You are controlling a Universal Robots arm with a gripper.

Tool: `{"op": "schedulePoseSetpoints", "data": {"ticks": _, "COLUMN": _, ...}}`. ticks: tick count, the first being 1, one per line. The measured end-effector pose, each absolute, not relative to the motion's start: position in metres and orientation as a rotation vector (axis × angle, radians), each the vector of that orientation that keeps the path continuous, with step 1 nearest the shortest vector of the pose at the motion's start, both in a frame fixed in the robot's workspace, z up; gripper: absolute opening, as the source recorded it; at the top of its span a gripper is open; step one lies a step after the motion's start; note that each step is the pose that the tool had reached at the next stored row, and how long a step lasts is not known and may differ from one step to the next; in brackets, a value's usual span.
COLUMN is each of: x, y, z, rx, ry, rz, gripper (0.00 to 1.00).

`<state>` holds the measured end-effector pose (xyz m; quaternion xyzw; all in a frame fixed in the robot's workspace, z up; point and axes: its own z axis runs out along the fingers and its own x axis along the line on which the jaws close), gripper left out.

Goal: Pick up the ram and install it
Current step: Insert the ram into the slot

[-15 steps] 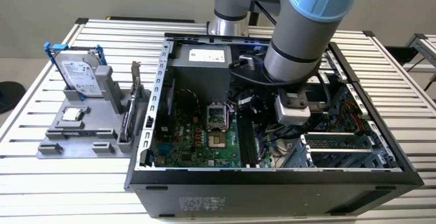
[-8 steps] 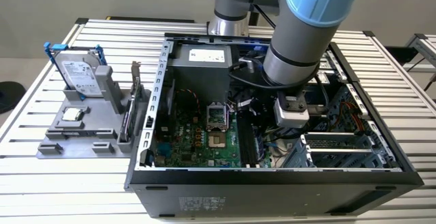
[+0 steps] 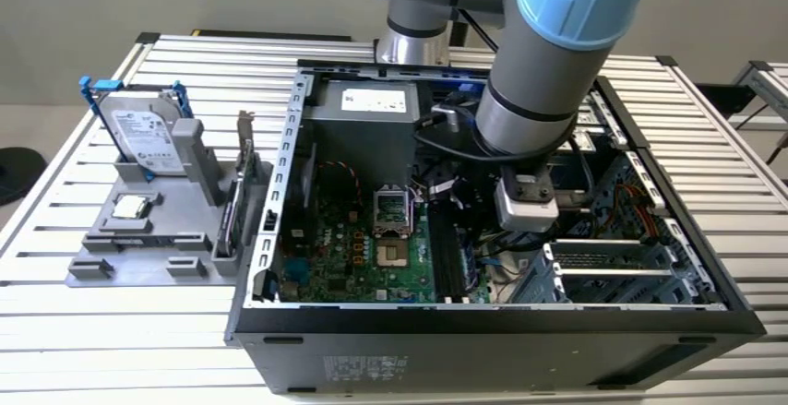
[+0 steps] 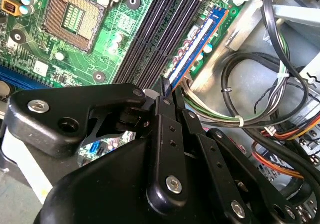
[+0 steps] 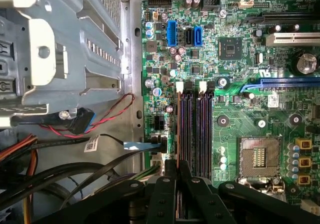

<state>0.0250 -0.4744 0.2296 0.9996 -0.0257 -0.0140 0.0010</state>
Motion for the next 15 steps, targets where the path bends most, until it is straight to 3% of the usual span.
{"op": "schedulePoseSetpoints", "data": {"ticks": 15, "x": 0.0235, "y": -0.4745, "z": 0.2268, "rx": 3.138, "ry": -0.081, "rz": -0.044, "gripper": 0.0}}
